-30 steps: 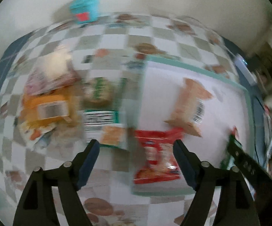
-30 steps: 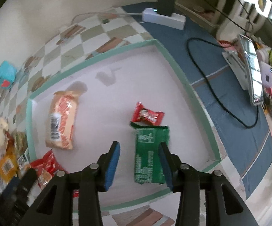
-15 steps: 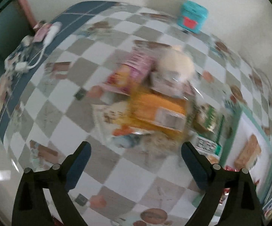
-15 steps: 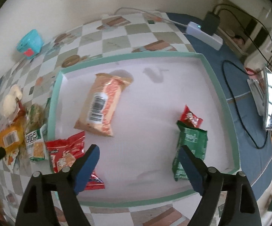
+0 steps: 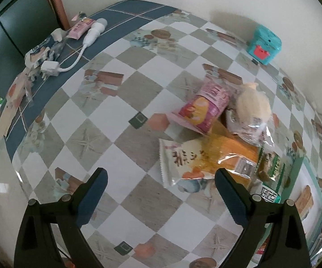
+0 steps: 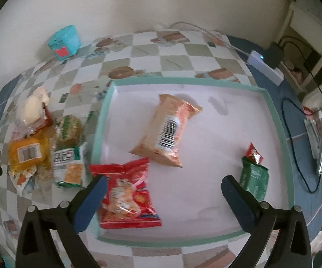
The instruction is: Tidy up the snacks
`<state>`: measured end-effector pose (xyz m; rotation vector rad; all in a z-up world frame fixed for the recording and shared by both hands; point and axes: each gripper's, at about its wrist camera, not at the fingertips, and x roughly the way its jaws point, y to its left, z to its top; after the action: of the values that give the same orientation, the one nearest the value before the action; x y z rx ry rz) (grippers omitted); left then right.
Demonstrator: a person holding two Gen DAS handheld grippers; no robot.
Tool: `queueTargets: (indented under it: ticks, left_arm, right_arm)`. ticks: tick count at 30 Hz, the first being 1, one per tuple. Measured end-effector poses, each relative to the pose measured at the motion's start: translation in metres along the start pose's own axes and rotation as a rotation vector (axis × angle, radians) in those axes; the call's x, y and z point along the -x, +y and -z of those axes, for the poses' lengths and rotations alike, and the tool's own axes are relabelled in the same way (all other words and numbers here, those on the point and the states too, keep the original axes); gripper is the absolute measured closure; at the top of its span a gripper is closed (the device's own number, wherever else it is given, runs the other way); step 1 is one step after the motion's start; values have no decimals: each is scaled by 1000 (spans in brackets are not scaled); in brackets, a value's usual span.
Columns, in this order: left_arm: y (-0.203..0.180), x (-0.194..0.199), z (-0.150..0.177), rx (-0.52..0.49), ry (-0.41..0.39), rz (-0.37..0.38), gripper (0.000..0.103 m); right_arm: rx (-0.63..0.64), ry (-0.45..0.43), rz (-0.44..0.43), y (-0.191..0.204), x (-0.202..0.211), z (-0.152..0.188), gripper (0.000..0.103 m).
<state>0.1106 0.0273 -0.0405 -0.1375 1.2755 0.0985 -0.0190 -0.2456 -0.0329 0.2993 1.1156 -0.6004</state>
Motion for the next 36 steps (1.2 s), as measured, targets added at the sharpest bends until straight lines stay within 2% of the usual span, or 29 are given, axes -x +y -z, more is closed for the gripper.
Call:
queueTargets:
  ticks: [9,13,21,28,36]
  left_arm:
    - [24,-13,-5,51,41,28,6]
    - [36,-22,-7,98,69,30,6]
    - [54,-34,-18,158,76,5,6]
    - [66,-45,-32,197,68,-17,6]
    - [49,-50,-40,146,37,-7,6]
  right_arm:
    - [101,-81,-18,62,14,-20,0]
    - [149,-88,-50,99,12,-33,0]
    - [182,-93,-88,158,2,-57,0]
    - [164,-86,-80,170,-16,-63,0]
    - [188,-42,-100,174,-42,-50,1]
